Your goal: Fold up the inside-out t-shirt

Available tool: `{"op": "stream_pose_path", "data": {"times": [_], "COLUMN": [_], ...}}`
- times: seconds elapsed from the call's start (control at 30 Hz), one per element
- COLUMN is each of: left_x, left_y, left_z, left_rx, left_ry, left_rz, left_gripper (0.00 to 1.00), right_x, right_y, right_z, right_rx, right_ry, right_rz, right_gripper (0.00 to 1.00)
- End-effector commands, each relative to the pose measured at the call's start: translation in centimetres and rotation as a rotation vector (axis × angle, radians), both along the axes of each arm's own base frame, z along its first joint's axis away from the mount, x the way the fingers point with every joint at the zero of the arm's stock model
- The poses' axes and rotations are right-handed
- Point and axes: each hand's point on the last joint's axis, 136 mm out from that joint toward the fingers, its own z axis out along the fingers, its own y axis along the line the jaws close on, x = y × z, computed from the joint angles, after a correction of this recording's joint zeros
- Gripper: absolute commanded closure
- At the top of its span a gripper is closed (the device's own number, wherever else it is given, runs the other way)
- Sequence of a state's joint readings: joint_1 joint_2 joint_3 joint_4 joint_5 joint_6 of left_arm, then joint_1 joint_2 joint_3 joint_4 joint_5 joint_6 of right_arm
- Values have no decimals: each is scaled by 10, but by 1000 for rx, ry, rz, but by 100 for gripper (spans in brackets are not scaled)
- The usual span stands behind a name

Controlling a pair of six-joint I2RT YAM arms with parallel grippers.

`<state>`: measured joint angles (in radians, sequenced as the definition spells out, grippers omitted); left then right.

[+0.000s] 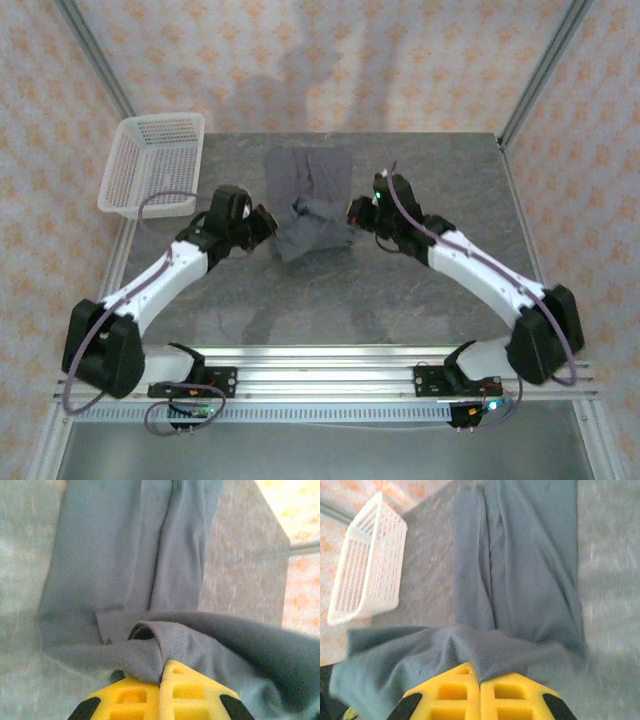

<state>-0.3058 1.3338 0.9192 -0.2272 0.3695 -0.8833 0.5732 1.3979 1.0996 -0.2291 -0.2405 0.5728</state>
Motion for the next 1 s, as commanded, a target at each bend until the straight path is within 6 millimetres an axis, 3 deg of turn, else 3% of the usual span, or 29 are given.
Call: {"op": "stream_pose_path", "data": {"times": [0.0, 0.17, 0.27, 0.33, 0.43, 0.5, 0.57, 0.63, 0.7, 0.8, 0.87, 0.97], "left_x": [53, 116, 142, 156, 174, 183, 192, 202, 208, 195, 173, 133], "left_y": [9, 7, 5, 8, 19, 31, 42, 49, 51, 62, 63, 53], "left_z": [29, 27, 10, -9, -41, -50, -51, -45, -32, -9, 1, -20], "left_rx": [33, 5, -6, 7, 43, 67, 75, 57, 41, 65, 76, 58], "left_ry": [-115, -125, -105, -84, -42, -36, -44, -65, -86, -137, -159, -114], "left_rz": [13, 5, 22, 49, 95, 134, 167, 173, 141, 120, 96, 33], "left_gripper": [100, 100, 100, 100, 99, 94, 84, 62, 45, 36, 35, 35], "right_x": [39, 102, 136, 153, 181, 200, 220, 237, 240, 217, 193, 149], "right_y": [2, 10, 17, 30, 31, 33, 31, 20, 10, -3, -8, -17], "right_z": [13, 13, -6, -22, -35, -38, -38, -32, -16, -4, -16, -40], "right_rx": [-61, -47, -28, -25, -51, -30, -19, -39, -67, -148, -156, -68], "right_ry": [-46, -44, -1, 43, 51, 51, 58, 66, 67, 96, 133, 76], "right_rz": [34, 31, 51, 101, 93, 103, 94, 60, 57, 86, 100, 81], "right_gripper": [100, 100, 100, 100, 100, 92, 76, 58, 52, 51, 52, 48]}}
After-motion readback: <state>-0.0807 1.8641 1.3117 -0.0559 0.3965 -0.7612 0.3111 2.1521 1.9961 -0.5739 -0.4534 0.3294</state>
